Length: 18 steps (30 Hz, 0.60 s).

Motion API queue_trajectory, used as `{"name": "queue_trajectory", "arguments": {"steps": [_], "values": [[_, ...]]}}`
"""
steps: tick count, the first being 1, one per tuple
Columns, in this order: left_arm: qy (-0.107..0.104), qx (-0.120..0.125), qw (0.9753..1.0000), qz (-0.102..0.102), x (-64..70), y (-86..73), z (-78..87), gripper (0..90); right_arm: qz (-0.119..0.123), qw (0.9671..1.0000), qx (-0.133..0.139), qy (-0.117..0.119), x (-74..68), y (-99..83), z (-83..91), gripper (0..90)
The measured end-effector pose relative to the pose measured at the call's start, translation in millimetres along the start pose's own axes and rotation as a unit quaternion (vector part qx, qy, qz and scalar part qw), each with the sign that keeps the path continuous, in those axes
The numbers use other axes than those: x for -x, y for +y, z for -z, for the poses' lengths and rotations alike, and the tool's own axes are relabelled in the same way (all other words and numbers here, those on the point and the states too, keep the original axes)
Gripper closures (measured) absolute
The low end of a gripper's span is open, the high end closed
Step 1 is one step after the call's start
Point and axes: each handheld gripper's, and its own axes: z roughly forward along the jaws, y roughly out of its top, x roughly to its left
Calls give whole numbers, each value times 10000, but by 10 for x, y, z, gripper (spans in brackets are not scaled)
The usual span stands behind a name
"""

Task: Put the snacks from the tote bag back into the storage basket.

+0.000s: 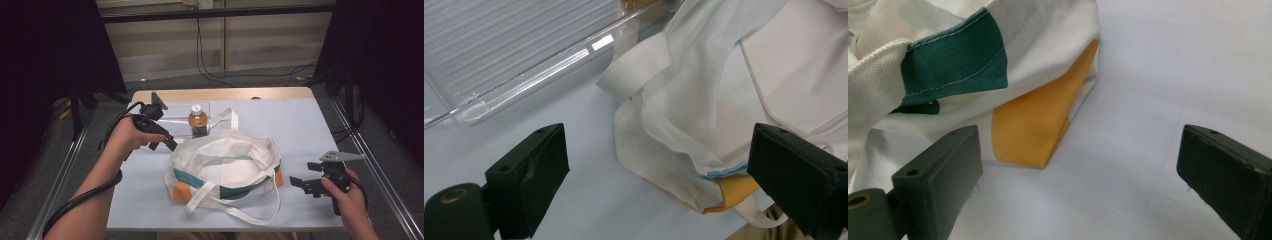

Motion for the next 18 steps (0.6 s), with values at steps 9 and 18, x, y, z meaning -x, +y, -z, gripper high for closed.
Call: {"name": "queue_trajectory", "arguments": {"steps": [9,18], "values": [[-1,71,10000,8,-71,-146,-46,86,16,10000,-26,-18,2,-3,-17,39],[-45,139,9999,-16,-141,-301,-126,82,47,10000,-42,-53,15,-8,-26,41]]}}
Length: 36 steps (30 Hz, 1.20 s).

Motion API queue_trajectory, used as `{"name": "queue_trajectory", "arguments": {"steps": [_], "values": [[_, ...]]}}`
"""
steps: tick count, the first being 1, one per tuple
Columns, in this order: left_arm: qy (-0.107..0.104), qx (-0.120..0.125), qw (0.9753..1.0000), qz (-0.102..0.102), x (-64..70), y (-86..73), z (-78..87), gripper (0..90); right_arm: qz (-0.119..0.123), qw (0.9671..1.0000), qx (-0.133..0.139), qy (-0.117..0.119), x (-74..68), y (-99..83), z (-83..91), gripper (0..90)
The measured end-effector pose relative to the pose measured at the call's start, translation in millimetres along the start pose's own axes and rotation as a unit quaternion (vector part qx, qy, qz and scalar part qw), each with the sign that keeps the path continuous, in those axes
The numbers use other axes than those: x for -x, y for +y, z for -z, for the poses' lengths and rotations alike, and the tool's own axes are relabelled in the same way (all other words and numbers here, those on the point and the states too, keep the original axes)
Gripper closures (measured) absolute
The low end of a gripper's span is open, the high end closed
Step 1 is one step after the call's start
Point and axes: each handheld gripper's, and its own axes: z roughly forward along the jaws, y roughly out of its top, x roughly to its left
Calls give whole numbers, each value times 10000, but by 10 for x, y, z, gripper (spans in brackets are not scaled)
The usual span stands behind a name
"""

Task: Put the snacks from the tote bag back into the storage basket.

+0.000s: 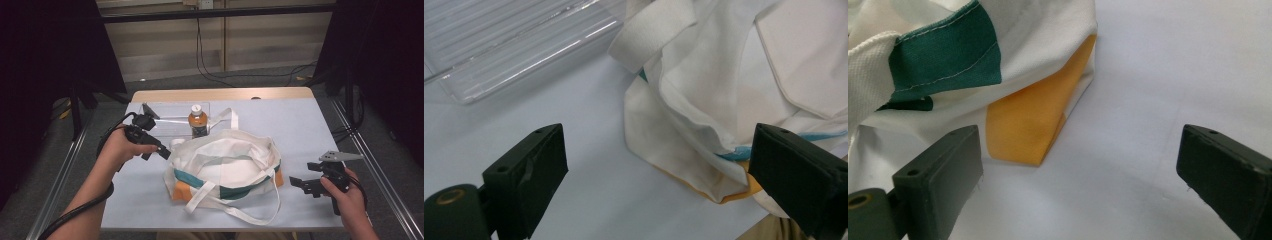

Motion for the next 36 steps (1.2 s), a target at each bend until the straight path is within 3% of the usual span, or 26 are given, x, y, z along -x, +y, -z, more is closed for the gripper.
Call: {"name": "queue_trajectory", "arguments": {"steps": [10,25,26,27,32,33,36], "values": [[-53,110,9999,86,-92,-185,-120,80,9,10000,-22,-15,-1,-5,-8,41],[-109,304,9995,-10,-116,-403,-269,69,28,9999,-98,-27,-13,-8,-35,42],[-125,381,9991,124,-102,-418,-287,70,18,9999,-115,-28,-14,-9,-35,42],[-118,300,9995,-22,-126,-429,-283,69,32,9999,-114,-23,-12,-9,-37,42],[-143,428,9990,-49,-143,-497,-340,66,33,9999,-118,-28,-11,-14,-38,42],[-132,478,9988,38,-137,-514,-360,65,44,9999,-117,-22,-10,-15,-40,42],[-135,486,9987,-81,-158,-561,-404,64,59,9999,-138,-33,-10,-15,-48,42]]}}
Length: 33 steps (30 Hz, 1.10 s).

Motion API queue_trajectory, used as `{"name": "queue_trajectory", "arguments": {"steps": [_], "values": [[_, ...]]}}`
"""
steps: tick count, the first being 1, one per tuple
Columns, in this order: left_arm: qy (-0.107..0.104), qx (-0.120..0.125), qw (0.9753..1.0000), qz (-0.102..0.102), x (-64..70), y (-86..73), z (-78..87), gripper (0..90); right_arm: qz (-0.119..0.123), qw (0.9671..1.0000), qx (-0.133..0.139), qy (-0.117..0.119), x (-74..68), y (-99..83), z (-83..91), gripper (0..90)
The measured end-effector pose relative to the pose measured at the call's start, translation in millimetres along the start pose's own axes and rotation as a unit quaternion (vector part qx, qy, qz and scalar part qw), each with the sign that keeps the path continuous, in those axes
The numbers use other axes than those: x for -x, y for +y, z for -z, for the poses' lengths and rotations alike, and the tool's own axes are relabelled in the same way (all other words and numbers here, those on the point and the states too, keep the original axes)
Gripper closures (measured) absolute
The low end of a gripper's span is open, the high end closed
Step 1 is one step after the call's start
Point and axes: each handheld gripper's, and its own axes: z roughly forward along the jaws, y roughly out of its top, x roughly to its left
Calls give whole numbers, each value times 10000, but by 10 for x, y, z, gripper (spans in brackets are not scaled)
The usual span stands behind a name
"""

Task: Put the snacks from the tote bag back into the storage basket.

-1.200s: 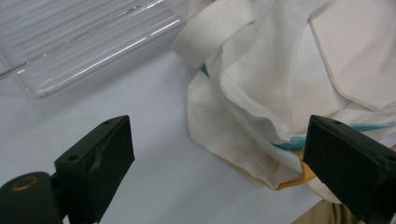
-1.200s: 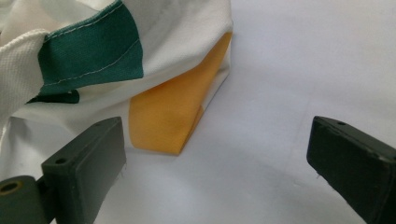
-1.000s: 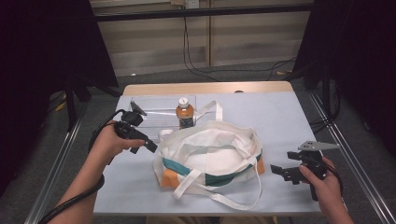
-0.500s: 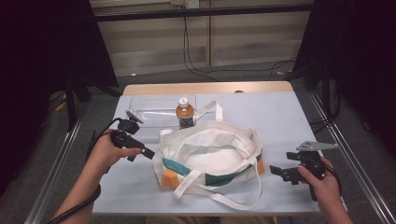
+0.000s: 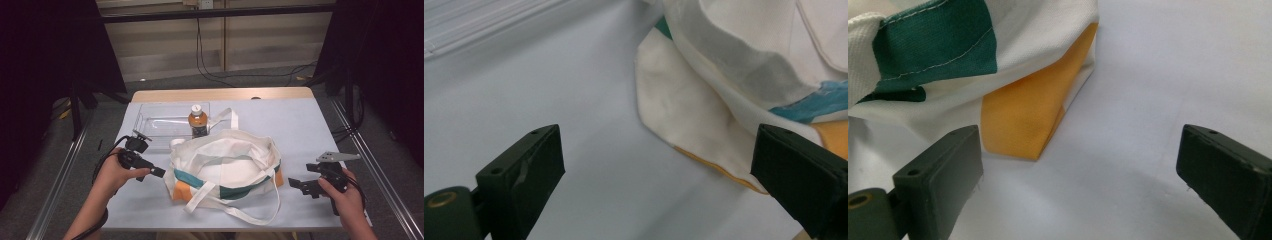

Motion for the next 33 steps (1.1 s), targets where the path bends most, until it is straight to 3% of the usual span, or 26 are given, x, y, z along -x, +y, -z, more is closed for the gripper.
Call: {"name": "queue_trajectory", "arguments": {"steps": [6,11,12,13,15,16,17,20,21,22,24,25,26,29,30,31,33], "values": [[-69,61,10000,18,-47,-118,-53,61,-15,10000,-45,-17,0,-3,-18,43],[-44,256,9996,90,-63,-210,-108,62,15,10000,-84,-27,-11,-2,-36,43],[-32,238,9997,30,-76,-226,-116,62,29,10000,-86,-24,-10,-3,-41,43],[-20,340,9993,134,-62,-244,-144,62,21,9999,-100,-35,-11,-4,-44,44],[-32,272,9996,19,-81,-276,-175,60,41,9999,-108,-32,-12,-7,-58,44],[-18,389,9991,139,-65,-292,-204,61,42,9999,-116,-34,-12,-7,-60,44],[-9,303,9995,-39,-85,-303,-211,61,43,9999,-133,-35,-12,-7,-63,44],[57,394,9992,-68,-75,-337,-265,61,45,9999,-157,-35,-15,-9,-70,44],[35,500,9987,18,-56,-347,-288,61,48,9999,-162,-36,-16,-10,-71,44],[74,438,9989,-157,-70,-354,-287,62,55,9998,-163,-42,-15,-12,-74,44],[29,532,9984,-163,-60,-374,-315,61,56,9998,-186,-57,-13,-15,-79,44],[37,627,9980,-73,-48,-386,-334,59,52,9998,-206,-53,-11,-16,-81,44],[66,529,9984,-206,-65,-397,-325,59,47,9997,-219,-58,-12,-18,-82,44],[51,654,9977,-165,-73,-438,-349,59,73,9997,-209,-50,-11,-19,-96,44],[9,789,9969,-42,-58,-453,-370,59,72,9997,-222,-62,-13,-20,-100,44],[9,708,9973,-171,-81,-466,-366,58,71,9997,-235,-56,-15,-19,-104,44],[2,745,9972,-101,-84,-492,-394,55,101,9996,-271,-53,-16,-20,-110,44]]}}
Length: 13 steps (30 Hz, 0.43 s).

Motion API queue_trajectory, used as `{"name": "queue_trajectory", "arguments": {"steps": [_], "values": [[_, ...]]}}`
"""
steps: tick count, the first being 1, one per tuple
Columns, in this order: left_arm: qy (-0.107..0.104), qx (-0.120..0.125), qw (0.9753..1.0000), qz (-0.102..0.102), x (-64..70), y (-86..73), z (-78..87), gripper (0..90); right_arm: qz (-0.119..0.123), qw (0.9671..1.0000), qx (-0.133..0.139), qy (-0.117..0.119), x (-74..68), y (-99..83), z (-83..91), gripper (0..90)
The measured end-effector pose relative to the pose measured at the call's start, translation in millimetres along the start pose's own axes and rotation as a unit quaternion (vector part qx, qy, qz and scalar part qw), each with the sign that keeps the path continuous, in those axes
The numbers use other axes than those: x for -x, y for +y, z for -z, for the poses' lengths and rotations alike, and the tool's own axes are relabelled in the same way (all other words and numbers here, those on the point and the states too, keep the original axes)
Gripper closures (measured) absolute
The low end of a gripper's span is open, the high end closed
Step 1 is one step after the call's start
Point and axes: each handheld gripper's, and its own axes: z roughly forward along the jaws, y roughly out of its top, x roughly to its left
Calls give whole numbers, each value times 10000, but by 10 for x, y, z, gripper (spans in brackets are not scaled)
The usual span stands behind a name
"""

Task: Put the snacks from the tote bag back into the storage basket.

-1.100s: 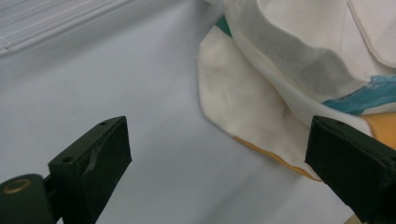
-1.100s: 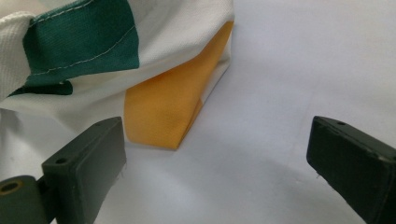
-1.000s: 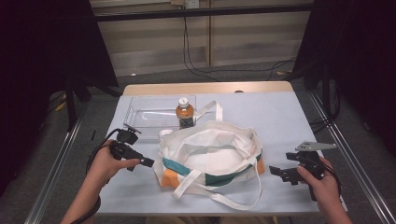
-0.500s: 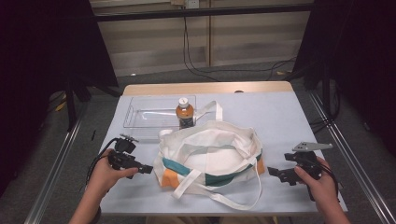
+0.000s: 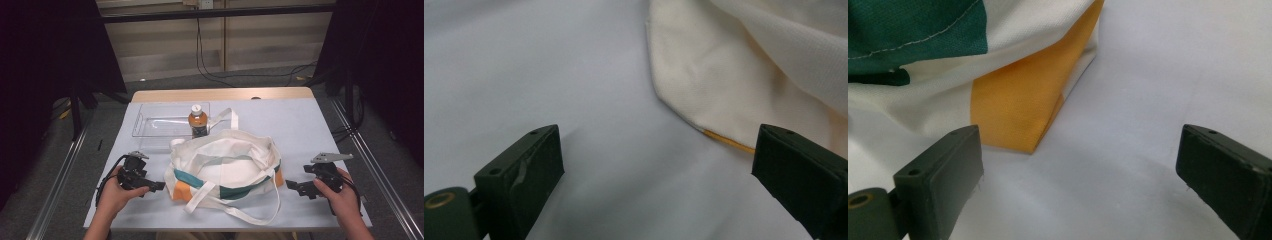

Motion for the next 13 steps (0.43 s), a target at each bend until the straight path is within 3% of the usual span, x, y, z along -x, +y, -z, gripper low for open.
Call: {"name": "queue_trajectory", "arguments": {"steps": [7,10,13], "values": [[59,216,9997,-52,-1,-69,-23,48,85,9999,-63,-81,-10,0,-37,44],[114,325,9992,-210,19,-63,7,51,122,9999,-60,-101,-15,6,-53,44],[195,438,9986,-218,30,-57,21,42,154,9997,-105,-155,-13,11,-81,44]]}}
